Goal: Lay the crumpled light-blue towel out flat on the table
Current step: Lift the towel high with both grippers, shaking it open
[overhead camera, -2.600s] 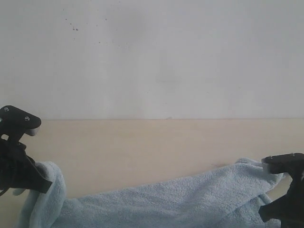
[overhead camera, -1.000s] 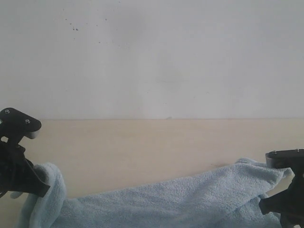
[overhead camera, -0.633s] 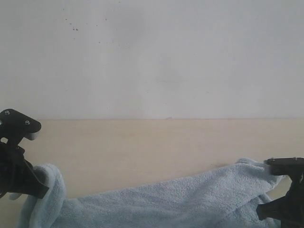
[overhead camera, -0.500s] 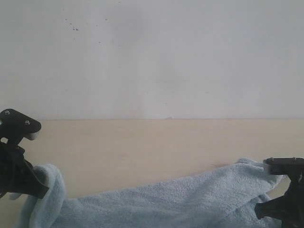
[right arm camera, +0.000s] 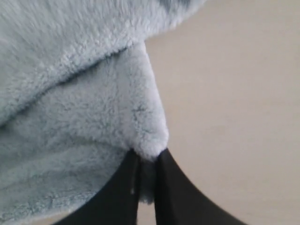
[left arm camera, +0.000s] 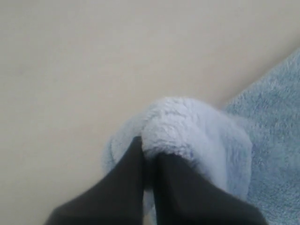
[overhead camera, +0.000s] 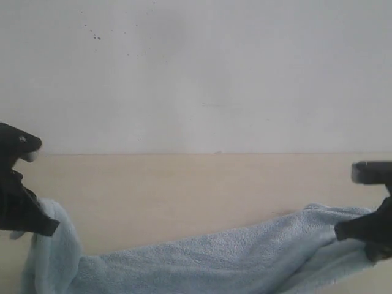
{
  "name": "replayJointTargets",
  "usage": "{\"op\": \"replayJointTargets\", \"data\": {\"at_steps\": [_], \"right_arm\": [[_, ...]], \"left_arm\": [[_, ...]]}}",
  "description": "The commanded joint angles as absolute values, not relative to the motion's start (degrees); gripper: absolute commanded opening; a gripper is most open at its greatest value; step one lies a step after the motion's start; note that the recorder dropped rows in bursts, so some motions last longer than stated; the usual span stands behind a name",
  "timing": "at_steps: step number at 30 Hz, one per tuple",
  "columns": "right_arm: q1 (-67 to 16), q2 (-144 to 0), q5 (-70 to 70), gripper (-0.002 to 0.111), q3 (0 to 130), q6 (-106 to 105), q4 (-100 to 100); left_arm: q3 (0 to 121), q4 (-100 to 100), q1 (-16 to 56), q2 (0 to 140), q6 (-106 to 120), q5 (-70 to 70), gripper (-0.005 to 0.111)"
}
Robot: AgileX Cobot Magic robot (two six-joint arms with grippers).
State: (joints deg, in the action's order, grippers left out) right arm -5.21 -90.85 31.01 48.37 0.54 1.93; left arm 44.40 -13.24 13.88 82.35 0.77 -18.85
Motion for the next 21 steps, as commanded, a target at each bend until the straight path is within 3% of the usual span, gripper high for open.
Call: {"op": "replayJointTargets", "data": {"at_steps": [1,13,21], "right_arm": [[-5.09,-79.13,30.88,0.0,50.39,0.0,1.78],[-5.09,-52.5,35.3,0.0,58.26,0.0,-4.0],[-5.09,-44.08,43.09,0.0,62.87,5.48,-15.3]], "left_arm": [[44.69,-12.85,13.89,70.6,0.0,-19.07,0.004],[44.55,-15.43,13.89,42.91,0.52,-30.22,0.004],[44.55,-19.19,13.89,28.54,1.59,-42.75,0.004]]}}
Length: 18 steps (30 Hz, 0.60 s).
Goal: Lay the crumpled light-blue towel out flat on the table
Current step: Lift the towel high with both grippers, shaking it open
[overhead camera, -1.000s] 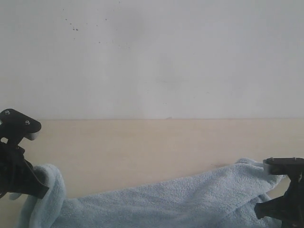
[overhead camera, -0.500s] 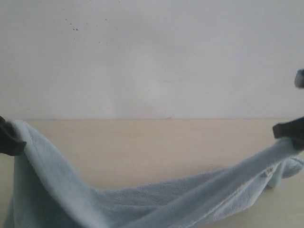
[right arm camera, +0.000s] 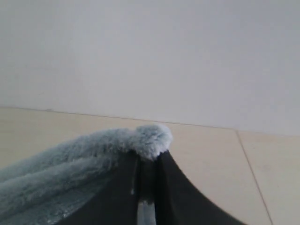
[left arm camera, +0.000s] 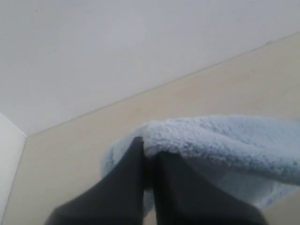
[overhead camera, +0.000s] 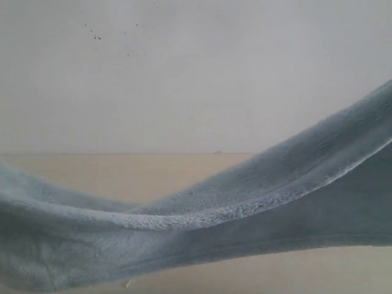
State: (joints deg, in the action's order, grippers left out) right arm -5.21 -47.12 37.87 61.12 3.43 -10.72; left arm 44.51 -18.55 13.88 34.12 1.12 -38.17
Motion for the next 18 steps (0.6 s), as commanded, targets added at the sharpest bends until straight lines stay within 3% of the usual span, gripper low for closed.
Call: {"op": "replayJointTargets", "data": {"at_steps": [1,9,18], "right_arm": [[-5.09,-43.26,44.24,0.0,63.15,5.48,-15.7],[-5.09,-38.74,47.0,0.0,62.44,5.48,-18.93],[-5.09,-59.89,31.86,0.0,52.64,10.56,-22.92]], "left_arm": [[44.68,-19.09,13.89,26.94,1.59,-43.25,0.004],[43.43,-19.34,13.89,23.88,2.66,-40.81,0.004],[37.41,-20.91,13.89,49.2,2.39,-21.21,0.004]]}}
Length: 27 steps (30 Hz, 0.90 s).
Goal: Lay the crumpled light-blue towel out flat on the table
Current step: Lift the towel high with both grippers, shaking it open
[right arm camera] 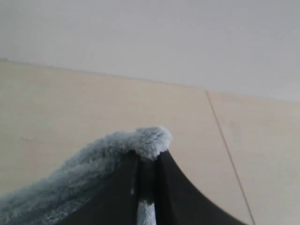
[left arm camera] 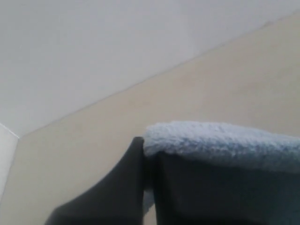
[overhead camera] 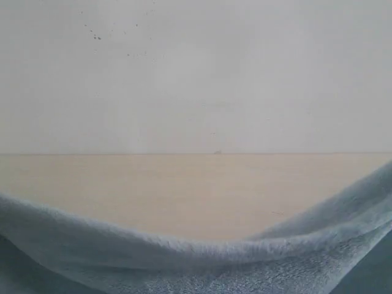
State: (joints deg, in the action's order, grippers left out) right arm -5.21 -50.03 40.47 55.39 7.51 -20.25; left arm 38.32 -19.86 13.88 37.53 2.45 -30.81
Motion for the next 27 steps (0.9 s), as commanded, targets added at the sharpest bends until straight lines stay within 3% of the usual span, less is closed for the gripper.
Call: {"op": "replayJointTargets", "data": {"at_steps": [1,5,13,27], "right_arm": [[-5.09,-63.51,30.8,0.0,52.64,11.45,-24.07],[-5.09,-76.36,24.25,0.0,52.64,16.49,-30.58],[-3.85,-95.09,9.71,0.0,53.51,37.09,-50.17],[3.51,-105.86,-0.99,0.001,62.95,45.48,-50.24]], "left_arm": [[37.41,-21.55,13.89,53.3,2.39,-18.05,0.004],[37.63,-24.41,13.78,68.65,2.39,-7.54,0.004],[45.59,-24.24,9.69,89.72,0.83,-0.32,0.004],[54.49,-24.43,4.39,102.77,-0.35,2.09,0.004]]}}
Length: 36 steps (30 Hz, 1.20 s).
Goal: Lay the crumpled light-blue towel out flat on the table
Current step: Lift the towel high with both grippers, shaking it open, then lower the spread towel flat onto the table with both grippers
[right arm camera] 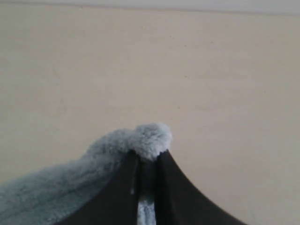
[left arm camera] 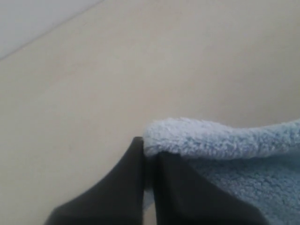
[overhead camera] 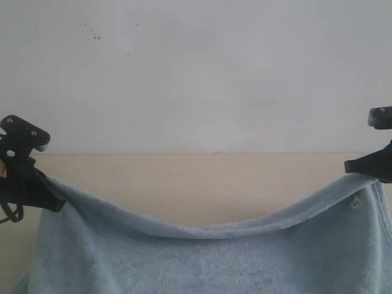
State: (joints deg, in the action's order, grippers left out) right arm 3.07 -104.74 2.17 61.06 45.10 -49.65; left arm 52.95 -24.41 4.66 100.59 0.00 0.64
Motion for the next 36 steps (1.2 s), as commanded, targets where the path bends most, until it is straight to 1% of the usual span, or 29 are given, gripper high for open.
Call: {"op": "replayJointTargets", "data": {"at_steps": [1,2,4,6,7,9,11,12,14,15,18,20,22,23,24,26,27,28,29,31,32,34,36], "right_arm": [[3.51,-106.41,-0.85,0.004,63.58,45.48,-50.24],[3.51,-107.06,-0.53,0.008,64.34,45.48,-50.24],[3.51,-108.53,1.55,0.023,66.16,45.48,-50.24],[3.51,-109.68,3.32,0.038,67.77,45.48,-50.11],[3.51,-110.11,3.67,0.045,68.51,45.48,-50.11],[3.51,-110.54,3.98,0.055,69.39,46.26,-50.11],[3.51,-110.42,4.19,0.059,69.96,47.91,-50.11],[3.51,-110.43,4.71,0.059,70.35,48.63,-50.11],[3.51,-110.06,6.22,0.058,71.02,50.33,-49.88],[3.51,-109.65,7.2,0.058,71.42,51.02,-49.87],[3.51,-107.72,10.91,0.058,71.55,51.94,-49.79],[3.39,-106.38,16.82,0.058,71.55,51.94,-49.41],[3.4,-105.77,26.13,0.056,71.55,51.35,-47.8],[3.4,-105.68,30.72,0.053,71.2,49.73,-46.98],[3.4,-105.91,34.22,0.047,70.53,46.18,-45.41],[3.5,-106.05,36.59,0.03,68.18,39.37,-40.7],[3.5,-106.05,36.03,0.019,66.73,37.24,-37.4],[3.5,-106.05,34.72,0.007,65.38,35.06,-33.75],[3.38,-105.92,33.45,0.0,64.21,32.84,-29.86],[3.38,-105.84,32.36,0.001,62.64,28.32,-22.88],[3.38,-105.84,32.25,0.0,62.0,25.82,-20.57],[3.38,-105.84,32.17,0.0,61.29,22.32,-19.36],[3.38,-105.84,32.28,0.0,61.19,21.32,-19.36]], "left_arm": [[54.7,-24.43,4.39,103.4,-0.35,1.96,0.004],[54.7,-24.43,4.39,103.86,-0.35,1.87,0.006],[54.7,-24.43,4.39,104.61,-0.35,1.87,0.014],[54.7,-24.43,4.39,105.16,-0.35,2.82,0.026],[54.7,-24.43,4.26,105.38,-0.35,3.8,0.034],[54.7,-23.46,4.26,105.44,-0.8,6.06,0.051],[55.38,-19.57,4.04,105.44,-0.8,7.81,0.068],[55.7,-17.14,3.91,105.44,-0.8,8.16,0.073],[57.14,-14.06,3.63,105.44,-0.8,8.16,0.081],[57.92,-13.92,3.66,105.44,-0.8,7.79,0.082],[60.53,-13.76,3.2,105.44,-0.8,6.83,0.081],[61.94,-11.01,2.48,105.32,-0.8,6.43,0.076],[62.9,-5.21,1.14,104.97,-0.8,5.36,0.061],[63.04,-2.92,0.33,104.84,-0.8,4.64,0.048],[63.04,-1.5,-0.45,104.71,-0.8,4.53,0.034],[63.04,-1.36,-1.04,104.73,-0.8,4.4,0.01],[63.04,-2.41,-1.04,104.73,0.56,3.81,0.004],[63.04,-4.15,-0.92,104.73,2.94,2.55,0.007],[63.04,-6.05,-0.72,104.73,4.07,0.61,0.012],[63.04,-5.19,-0.38,104.73,3.73,-1.67,0.025],[63.04,-5.21,-0.23,104.73,3.73,-2.31,0.035],[63.04,-5.36,-0.23,104.73,3.95,-2.6,0.057],[63.04,-5.36,-0.23,104.73,3.95,-0.85,0.084]]}}
